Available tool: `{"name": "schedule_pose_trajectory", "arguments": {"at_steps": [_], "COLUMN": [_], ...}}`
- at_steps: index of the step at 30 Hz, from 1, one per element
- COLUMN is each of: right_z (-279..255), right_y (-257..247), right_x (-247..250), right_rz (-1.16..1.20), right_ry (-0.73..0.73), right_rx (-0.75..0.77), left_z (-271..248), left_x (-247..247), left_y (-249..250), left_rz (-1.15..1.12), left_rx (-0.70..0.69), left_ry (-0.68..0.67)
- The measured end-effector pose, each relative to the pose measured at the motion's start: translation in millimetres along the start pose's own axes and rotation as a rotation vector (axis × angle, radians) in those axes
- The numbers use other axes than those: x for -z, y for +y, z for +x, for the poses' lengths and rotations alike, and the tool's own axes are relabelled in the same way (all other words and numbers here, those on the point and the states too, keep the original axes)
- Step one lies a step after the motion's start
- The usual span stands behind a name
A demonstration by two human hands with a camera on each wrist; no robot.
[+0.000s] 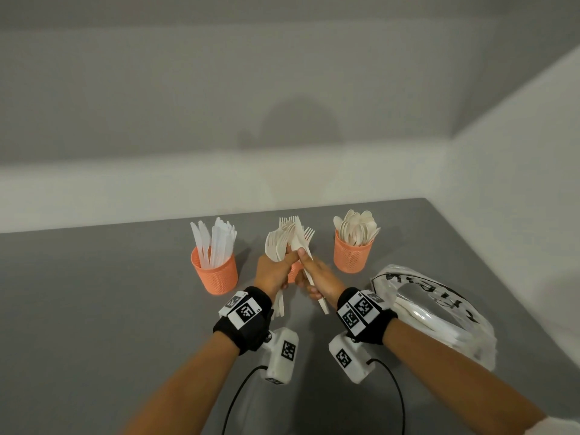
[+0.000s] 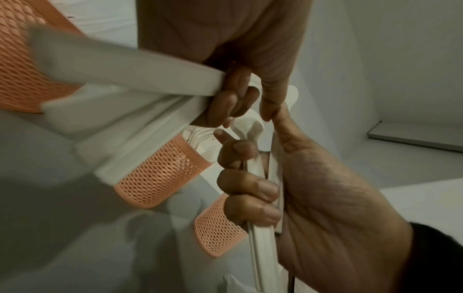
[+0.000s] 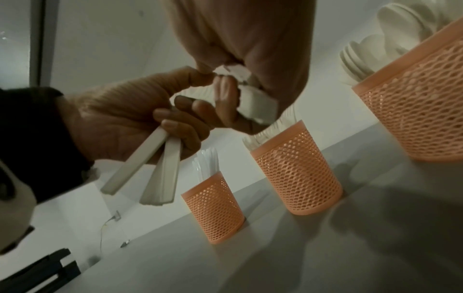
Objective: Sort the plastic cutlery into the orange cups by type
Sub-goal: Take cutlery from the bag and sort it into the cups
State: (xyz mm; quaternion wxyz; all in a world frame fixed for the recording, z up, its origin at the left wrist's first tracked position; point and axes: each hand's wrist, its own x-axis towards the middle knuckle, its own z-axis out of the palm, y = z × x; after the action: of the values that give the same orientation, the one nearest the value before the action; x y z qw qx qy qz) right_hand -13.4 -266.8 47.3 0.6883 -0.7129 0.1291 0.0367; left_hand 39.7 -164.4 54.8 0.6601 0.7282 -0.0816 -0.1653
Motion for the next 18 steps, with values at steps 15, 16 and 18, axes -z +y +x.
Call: {"name": "schedule_pose_trajectory", "arguments": {"at_steps": [15,16,18], "right_z": [0,1,4], "right_y": [6,7,9], "right_x": [14,15,17], "right_rz": [-0.189,-0.208,-0.237], "right_ry": [-0.024,-0.035,-0.045], "right_rx": [0.02,0.024,0.018], "left_z": [14,15,17], "left_x": [8,10,13], "left_y": [9,10,11], "left_rz": [-0.049,-0.057,-0.052], "left_rx": [-0.033,-0.042,-0.064], "left_ry": [-0.085,-0.117,-0.193]}}
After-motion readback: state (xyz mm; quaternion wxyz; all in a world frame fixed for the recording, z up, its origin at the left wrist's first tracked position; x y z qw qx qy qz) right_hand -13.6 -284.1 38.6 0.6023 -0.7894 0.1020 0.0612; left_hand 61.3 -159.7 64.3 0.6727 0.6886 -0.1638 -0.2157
